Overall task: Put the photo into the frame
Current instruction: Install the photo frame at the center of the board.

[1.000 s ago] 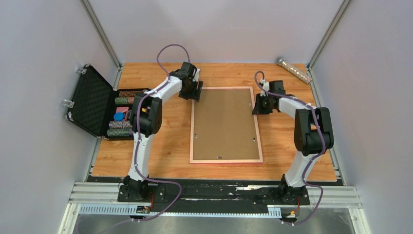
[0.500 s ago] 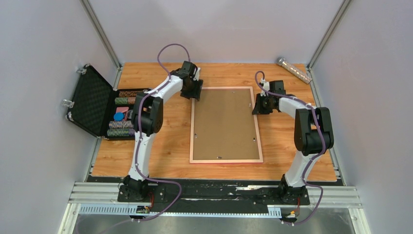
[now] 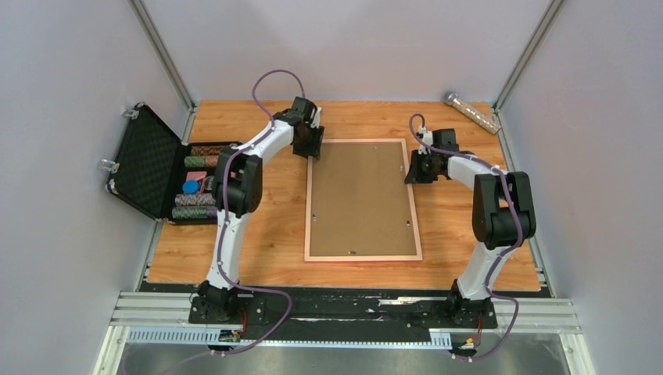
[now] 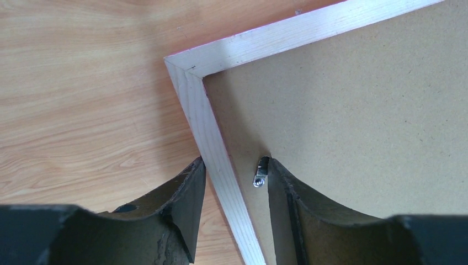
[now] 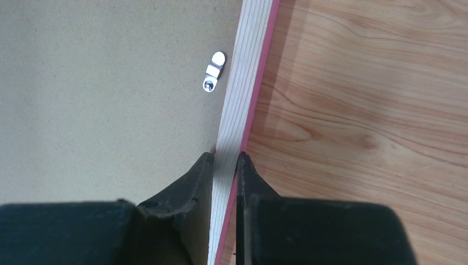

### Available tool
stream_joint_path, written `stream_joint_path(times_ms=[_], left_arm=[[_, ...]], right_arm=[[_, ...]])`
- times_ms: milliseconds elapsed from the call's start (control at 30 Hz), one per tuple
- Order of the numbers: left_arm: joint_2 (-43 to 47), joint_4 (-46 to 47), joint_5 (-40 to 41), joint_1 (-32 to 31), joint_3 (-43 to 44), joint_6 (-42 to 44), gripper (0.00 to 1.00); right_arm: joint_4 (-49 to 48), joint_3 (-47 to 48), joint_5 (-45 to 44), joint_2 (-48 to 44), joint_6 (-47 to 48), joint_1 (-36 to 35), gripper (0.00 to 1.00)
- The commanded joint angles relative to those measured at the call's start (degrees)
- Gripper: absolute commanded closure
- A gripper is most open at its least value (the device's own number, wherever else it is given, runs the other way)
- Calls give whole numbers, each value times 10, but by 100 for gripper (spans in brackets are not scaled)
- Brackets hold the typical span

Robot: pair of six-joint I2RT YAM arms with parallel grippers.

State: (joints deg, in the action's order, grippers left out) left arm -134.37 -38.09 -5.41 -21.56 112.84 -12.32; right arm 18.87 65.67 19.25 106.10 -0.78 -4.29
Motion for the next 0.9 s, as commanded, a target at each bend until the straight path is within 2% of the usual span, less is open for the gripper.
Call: stream_joint_path(times_ms=[0, 367, 867], left_arm=[[9, 6, 10, 3, -16, 0, 49], [28, 22, 3, 8, -53, -3, 59], [66, 35, -21, 9, -117, 0, 65]], right_arm=[[12, 11, 18, 9, 16, 3, 100], [12, 10, 20, 7, 15, 7, 100], [12, 11, 21, 9, 12, 9, 100]])
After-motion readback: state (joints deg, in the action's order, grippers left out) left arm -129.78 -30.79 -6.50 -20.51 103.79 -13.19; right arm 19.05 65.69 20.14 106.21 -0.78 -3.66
